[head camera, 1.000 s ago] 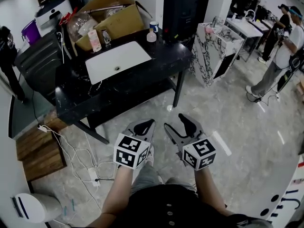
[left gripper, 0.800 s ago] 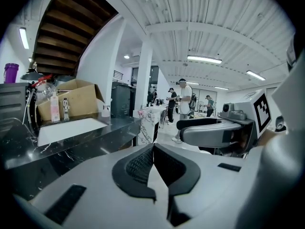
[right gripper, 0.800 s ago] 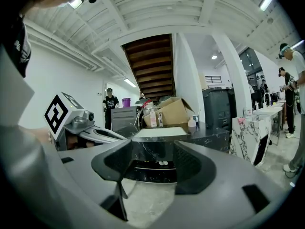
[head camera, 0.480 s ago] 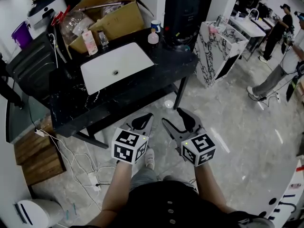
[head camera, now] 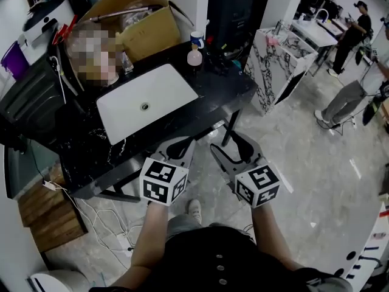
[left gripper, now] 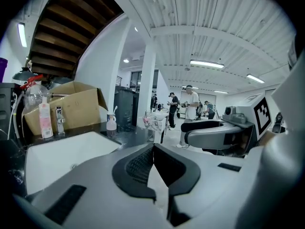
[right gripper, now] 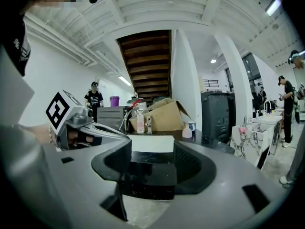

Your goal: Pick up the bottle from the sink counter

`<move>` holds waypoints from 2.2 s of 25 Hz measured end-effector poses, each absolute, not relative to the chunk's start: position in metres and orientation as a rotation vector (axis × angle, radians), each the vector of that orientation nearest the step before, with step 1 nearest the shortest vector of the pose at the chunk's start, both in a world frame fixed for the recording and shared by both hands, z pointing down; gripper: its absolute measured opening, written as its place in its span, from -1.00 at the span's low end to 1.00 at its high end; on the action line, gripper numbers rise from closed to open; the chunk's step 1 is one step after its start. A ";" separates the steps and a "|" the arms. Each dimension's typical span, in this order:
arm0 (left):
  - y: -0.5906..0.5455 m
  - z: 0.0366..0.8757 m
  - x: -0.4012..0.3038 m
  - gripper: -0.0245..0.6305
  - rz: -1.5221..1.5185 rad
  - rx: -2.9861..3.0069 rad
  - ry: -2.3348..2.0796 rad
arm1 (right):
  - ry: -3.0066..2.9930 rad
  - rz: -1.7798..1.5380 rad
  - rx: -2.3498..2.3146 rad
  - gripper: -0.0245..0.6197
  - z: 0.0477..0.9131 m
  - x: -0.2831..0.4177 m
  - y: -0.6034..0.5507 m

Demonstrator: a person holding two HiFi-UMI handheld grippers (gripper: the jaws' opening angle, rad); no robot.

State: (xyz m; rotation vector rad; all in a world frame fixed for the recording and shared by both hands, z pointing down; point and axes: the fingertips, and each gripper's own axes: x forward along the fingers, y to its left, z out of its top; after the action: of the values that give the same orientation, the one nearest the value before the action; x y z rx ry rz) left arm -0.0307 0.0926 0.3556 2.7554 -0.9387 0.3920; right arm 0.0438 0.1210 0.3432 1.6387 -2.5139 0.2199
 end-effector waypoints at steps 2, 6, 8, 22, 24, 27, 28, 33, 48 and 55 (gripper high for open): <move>0.076 0.352 -0.030 -0.87 0.381 2.768 -0.927 | -2.505 0.213 1.650 -0.11 0.341 0.044 0.105; 0.047 0.349 -0.031 -0.87 0.370 2.782 -0.908 | -2.497 0.192 1.661 -0.11 0.337 0.040 0.075; 0.036 0.350 -0.034 -0.87 0.375 2.783 -0.900 | -2.492 0.194 1.666 -0.11 0.337 0.037 0.064; 0.008 0.350 -0.057 -0.87 0.282 2.755 -0.933 | -2.429 0.200 1.638 -0.10 0.348 0.028 0.041; 0.010 0.354 -0.055 -0.87 0.308 2.760 -0.912 | -2.424 0.205 1.619 -0.10 0.353 0.027 0.040; 0.007 0.362 -0.052 -0.87 0.345 2.757 -0.894 | -2.432 0.210 1.595 -0.09 0.358 0.021 0.033; 0.005 0.363 -0.052 -0.87 0.351 2.755 -0.893 | -2.437 0.207 1.590 -0.09 0.358 0.019 0.030; -0.010 0.364 -0.044 -0.87 0.355 2.746 -0.907 | -2.463 0.192 1.574 -0.08 0.354 0.024 0.010; -0.115 0.375 0.000 -0.87 0.403 2.703 -1.012 | -2.556 0.191 1.458 -0.06 0.360 0.064 -0.108; -0.165 0.375 0.019 -0.87 0.432 2.665 -1.078 | -2.577 0.201 1.396 -0.06 0.361 0.089 -0.165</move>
State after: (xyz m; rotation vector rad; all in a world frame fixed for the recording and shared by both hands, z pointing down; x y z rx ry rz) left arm 0.0192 -0.1653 0.3752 2.6647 -1.0776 0.4318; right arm 0.0885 -0.1649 0.3606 1.3963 -2.5769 0.2012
